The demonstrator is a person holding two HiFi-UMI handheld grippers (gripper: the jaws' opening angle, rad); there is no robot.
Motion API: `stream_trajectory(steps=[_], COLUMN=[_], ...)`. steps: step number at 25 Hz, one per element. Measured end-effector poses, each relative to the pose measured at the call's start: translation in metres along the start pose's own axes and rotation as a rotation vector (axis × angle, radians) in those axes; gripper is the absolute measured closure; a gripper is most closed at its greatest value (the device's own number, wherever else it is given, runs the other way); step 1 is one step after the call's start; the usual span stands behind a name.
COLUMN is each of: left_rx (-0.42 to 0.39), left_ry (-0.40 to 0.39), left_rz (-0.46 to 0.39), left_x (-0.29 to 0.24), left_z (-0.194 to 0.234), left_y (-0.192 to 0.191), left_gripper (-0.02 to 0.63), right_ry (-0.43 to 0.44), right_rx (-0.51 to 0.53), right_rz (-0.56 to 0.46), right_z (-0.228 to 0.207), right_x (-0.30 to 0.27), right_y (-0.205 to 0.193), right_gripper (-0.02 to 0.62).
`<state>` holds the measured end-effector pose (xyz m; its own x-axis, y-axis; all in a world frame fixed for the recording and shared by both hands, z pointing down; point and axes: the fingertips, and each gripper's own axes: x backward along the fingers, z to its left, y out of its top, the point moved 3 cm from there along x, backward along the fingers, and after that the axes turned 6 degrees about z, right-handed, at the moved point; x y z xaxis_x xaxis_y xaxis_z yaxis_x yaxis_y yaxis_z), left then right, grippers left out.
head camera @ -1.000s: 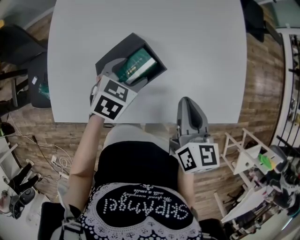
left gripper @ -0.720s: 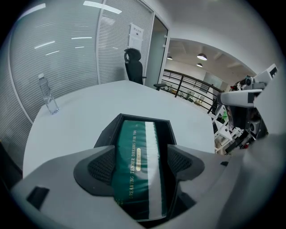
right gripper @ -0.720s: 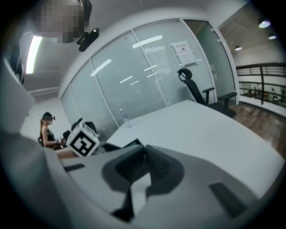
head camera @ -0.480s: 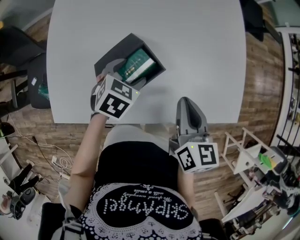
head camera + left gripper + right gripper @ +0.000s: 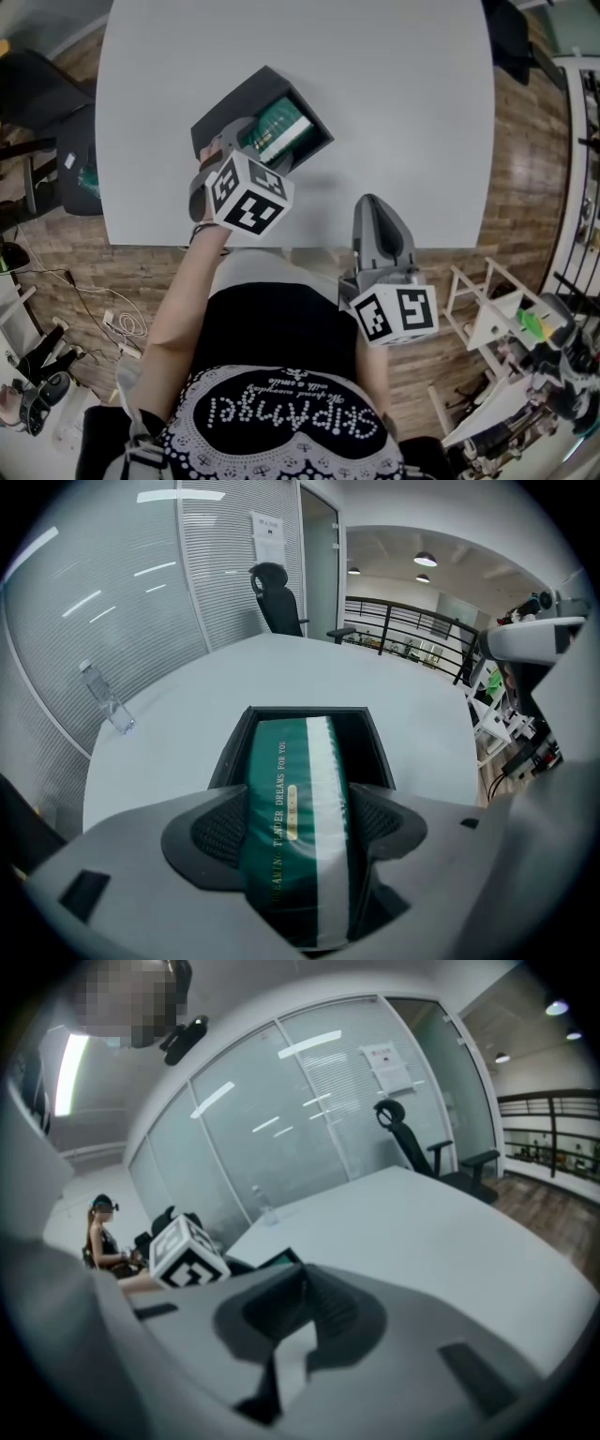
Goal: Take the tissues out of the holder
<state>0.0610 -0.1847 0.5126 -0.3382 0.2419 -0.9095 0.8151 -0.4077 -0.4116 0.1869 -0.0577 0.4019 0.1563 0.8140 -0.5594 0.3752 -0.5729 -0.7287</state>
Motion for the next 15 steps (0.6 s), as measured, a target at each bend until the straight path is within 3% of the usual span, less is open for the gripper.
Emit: stream_trajectory(steps=[15], left_rx=[-0.025], left_ry=[-0.012], left_rz=[0.002], left_x=[0.0029], left_z=[0.0008], left_y=[-0.0022], left_gripper=[0.273], right_ry=[-0.003], right_rx=[0.014], right_rz=[0.002], right_z=[0.002], right_x=[0.0024], right_y=[-0.0009], right_gripper=[0.56])
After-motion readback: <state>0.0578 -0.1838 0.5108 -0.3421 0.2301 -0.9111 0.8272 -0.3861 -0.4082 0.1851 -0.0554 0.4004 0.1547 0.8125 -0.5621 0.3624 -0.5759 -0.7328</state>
